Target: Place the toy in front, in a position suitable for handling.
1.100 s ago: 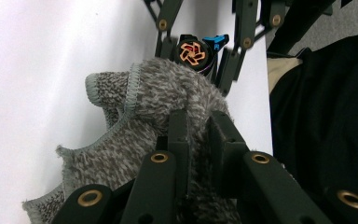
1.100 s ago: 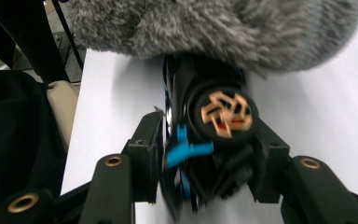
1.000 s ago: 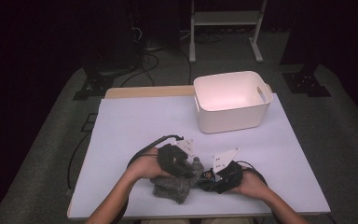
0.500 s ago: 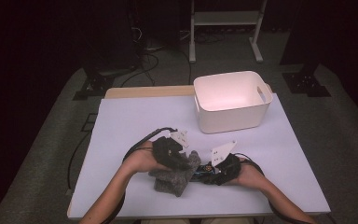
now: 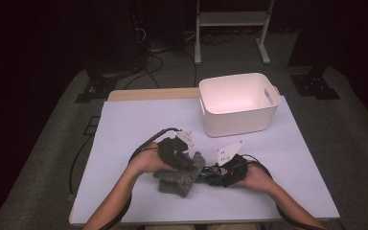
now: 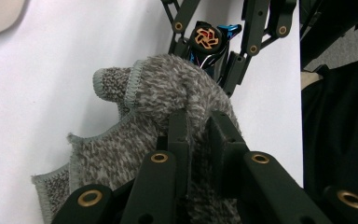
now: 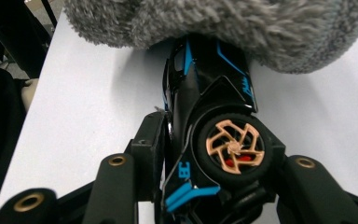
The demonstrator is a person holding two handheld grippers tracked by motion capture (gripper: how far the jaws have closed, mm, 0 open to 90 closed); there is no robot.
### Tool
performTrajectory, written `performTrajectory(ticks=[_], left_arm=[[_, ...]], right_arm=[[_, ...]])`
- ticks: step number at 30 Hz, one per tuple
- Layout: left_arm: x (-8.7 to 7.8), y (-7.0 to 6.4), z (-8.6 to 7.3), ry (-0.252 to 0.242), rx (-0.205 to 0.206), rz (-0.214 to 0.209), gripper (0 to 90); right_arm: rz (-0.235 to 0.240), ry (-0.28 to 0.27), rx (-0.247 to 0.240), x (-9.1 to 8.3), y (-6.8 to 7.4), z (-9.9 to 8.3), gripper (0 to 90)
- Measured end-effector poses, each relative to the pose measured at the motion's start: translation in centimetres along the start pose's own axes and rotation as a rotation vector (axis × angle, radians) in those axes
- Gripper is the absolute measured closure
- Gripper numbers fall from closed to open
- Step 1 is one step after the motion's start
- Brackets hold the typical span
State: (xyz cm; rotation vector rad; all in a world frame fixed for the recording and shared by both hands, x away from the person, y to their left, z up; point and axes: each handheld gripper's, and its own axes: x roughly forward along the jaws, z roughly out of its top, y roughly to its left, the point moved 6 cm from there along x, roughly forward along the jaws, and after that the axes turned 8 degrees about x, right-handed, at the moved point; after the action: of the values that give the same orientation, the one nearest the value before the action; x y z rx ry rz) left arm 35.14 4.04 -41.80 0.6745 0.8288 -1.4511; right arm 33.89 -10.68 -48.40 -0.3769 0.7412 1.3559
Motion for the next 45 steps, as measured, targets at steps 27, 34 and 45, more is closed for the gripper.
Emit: performTrajectory(ticks=[27, 34, 45], left_arm=[[0.1, -2.6, -0.8, -0.011, 0.032, -0.035, 80.4], [0.2, -3.4, -1.1, -0.011, 0.044, -0.051, 80.4], [0.6, -4.6, -1.6, -0.007, 0.06, -0.066, 80.4]], right_arm=[[0.045, -0.001, 0.136, -1.3, 1.1, -0.2, 31.9], [0.025, -0.001, 0.15, -1.3, 1.6, -0.6, 26.4], [-0.016, 0.024, 0.145, -0.8, 2.3, -1.3, 19.0]])
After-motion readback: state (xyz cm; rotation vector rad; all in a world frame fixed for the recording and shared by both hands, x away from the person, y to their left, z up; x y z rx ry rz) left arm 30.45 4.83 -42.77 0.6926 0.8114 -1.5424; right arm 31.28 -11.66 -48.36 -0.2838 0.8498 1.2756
